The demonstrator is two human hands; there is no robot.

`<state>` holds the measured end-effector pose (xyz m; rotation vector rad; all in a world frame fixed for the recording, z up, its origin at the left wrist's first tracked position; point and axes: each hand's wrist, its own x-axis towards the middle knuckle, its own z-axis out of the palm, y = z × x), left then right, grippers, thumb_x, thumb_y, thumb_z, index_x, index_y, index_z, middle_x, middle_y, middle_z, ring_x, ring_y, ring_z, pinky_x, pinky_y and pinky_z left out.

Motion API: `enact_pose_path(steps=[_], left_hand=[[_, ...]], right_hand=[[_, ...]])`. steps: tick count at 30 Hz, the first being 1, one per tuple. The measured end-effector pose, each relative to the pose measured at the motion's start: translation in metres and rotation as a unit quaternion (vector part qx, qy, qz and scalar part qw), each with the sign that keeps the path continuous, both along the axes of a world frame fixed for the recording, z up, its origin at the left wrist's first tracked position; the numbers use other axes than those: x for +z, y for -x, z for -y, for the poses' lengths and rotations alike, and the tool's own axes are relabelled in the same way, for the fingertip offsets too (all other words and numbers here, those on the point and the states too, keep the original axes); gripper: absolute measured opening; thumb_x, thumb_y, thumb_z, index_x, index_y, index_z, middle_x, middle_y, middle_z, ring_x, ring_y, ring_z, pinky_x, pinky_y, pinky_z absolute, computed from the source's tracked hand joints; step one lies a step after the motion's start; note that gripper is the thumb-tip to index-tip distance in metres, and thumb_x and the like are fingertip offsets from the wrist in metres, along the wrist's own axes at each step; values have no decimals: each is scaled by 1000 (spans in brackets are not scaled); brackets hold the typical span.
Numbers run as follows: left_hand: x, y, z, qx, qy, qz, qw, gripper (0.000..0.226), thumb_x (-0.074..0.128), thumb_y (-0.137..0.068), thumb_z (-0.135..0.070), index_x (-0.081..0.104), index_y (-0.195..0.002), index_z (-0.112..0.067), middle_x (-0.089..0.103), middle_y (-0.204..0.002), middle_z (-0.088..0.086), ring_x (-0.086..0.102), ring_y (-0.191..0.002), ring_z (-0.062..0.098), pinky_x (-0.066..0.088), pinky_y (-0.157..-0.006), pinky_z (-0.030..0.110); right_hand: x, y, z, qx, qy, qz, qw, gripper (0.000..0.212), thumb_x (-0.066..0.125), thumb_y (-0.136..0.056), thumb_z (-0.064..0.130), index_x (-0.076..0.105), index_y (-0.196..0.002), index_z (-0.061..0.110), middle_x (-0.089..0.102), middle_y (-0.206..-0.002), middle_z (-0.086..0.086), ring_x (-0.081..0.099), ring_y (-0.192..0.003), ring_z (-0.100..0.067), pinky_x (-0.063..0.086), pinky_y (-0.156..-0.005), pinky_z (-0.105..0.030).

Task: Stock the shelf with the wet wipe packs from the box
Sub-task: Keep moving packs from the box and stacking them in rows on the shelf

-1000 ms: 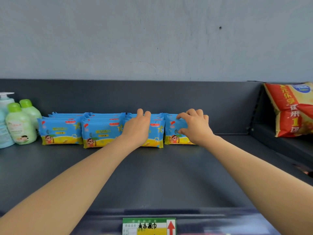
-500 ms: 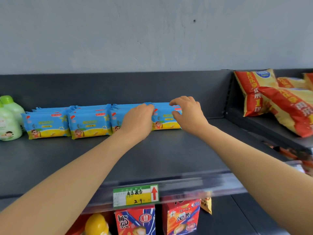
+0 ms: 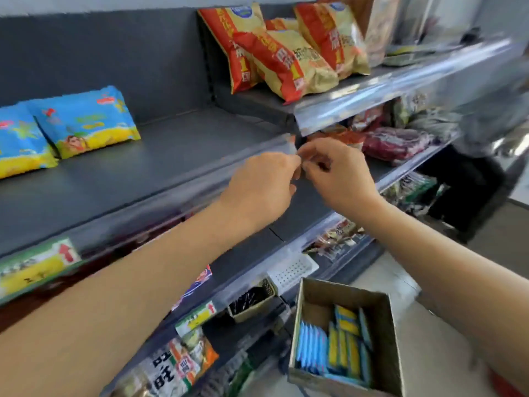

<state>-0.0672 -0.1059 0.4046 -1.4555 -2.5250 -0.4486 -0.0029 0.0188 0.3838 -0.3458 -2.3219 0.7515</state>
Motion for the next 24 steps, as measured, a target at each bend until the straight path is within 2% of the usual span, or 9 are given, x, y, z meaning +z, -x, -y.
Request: enact_pose_path(steps=[2, 6, 9, 13, 15, 19, 24], left_hand=[[-25, -14, -32, -28, 45, 36, 998, 9, 60, -86, -18, 60, -95, -15, 66, -100, 10, 59, -97, 32, 48, -76, 41], [-79, -32, -83, -47, 126, 133, 982, 11, 56, -87, -13, 62, -96, -13, 65, -102, 11, 60, -97, 33, 49, -77, 39], [-135, -36, -105, -38, 191, 188, 963, 15, 55, -88, -10, 63, -101, -10, 64, -107, 9, 60, -97, 30, 51, -78, 38], [-213, -34, -122, -25, 274, 256, 927, 10, 58, -86, -10, 63, -95, -12, 65, -107, 10, 62, -96, 29, 52, -77, 36], [-245, -32, -130, -21, 294, 284, 912, 9, 60, -86, -12, 64, -93, -15, 66, -108, 10, 62, -98, 27, 51, -80, 36], [-311, -27, -150, -3, 311, 349, 884, 17, 62, -87, -13, 68, -103, -10, 67, -111, 10, 63, -103, 26, 53, -85, 33], [-387, -20, -170, 26, 319, 433, 843, 17, 65, -85, -13, 69, -100, -7, 69, -109, 10, 63, -103, 25, 50, -82, 29]], right_hand=[[-29, -30, -25, -39, 22, 47, 998, 21, 55, -83, 2, 70, -96, 11, 68, -92, -4, 62, -86, -24, 50, -83, -36], [-91, -74, -66, -103, 61, 173, 978, 24, 53, -87, 7, 69, -105, 12, 71, -104, -7, 64, -95, -23, 50, -86, -33], [-135, -96, -83, -125, 110, 244, 955, 25, 52, -88, 7, 69, -106, 12, 71, -105, -6, 64, -97, -24, 51, -88, -35], [-187, -110, -97, -138, 166, 324, 921, 27, 49, -90, 7, 66, -110, 12, 69, -110, -6, 62, -103, -23, 49, -91, -32], [-213, -112, -102, -144, 185, 354, 905, 26, 50, -89, 7, 66, -110, 11, 68, -111, -8, 62, -104, -25, 49, -91, -32], [-274, -111, -119, -158, 225, 414, 868, 26, 48, -91, 10, 65, -110, 12, 67, -112, -9, 62, -102, -26, 50, -89, -33], [-353, -106, -132, -171, 266, 482, 817, 28, 47, -92, 15, 60, -117, 12, 64, -117, -12, 60, -107, -30, 50, -91, -35]])
